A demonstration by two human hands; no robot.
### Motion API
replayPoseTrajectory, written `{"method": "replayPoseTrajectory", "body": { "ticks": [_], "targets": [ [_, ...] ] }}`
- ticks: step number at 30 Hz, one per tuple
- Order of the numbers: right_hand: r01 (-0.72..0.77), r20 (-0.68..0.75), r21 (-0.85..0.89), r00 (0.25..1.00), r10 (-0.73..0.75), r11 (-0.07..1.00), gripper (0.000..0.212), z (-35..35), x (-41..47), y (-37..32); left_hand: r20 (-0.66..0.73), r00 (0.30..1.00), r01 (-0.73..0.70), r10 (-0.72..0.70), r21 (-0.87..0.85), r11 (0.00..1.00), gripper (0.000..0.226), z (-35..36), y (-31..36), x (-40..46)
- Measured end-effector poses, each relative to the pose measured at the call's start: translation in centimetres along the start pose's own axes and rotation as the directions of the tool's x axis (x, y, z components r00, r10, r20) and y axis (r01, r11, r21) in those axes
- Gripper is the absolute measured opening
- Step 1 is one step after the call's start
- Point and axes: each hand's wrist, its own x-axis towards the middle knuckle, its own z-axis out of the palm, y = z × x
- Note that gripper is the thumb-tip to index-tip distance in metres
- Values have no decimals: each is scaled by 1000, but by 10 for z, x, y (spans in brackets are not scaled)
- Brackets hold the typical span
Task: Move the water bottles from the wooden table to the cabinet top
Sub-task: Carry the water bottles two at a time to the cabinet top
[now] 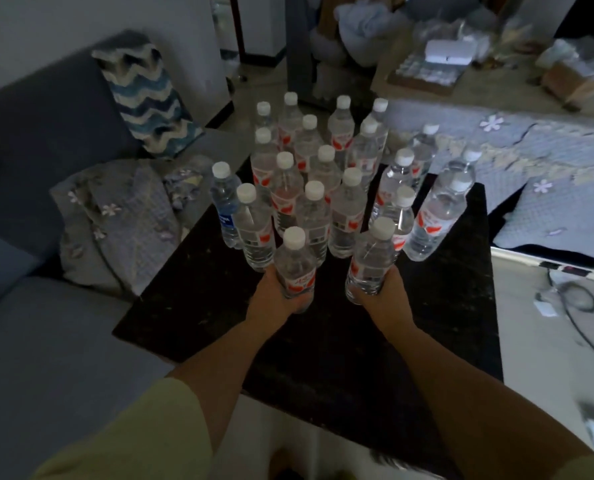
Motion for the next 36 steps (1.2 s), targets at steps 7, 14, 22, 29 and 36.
{"method": "replayPoseTrajectory", "body": {
  "ticks": [7, 14, 22, 29, 36],
  "targets": [
    [22, -9, 189, 1000, -20, 982, 83, 15, 29, 15, -213, 975, 26, -69, -200, 980, 90, 35, -12, 24],
    [162, 18, 142, 986, -167, 976, 72, 23, 33, 11, -300, 953, 1, -40, -127, 992, 75, 48, -1, 28],
    [54, -58, 111, 997, -48, 992, 66, -5, 11, 24, -147, 988, 41, -41, 1, 999, 70, 52, 10, 17],
    [-60, -267, 104, 960, 86, 993, 65, -57, -2, 28, 19, 994, -108, 108, 13, 994, 66, 75, 50, 19],
    [-117, -538, 194, 818, 206, 974, 62, -100, -38, 18, 257, 914, -317, 313, -28, 948, 67, 92, 97, 19]
  ]
}}
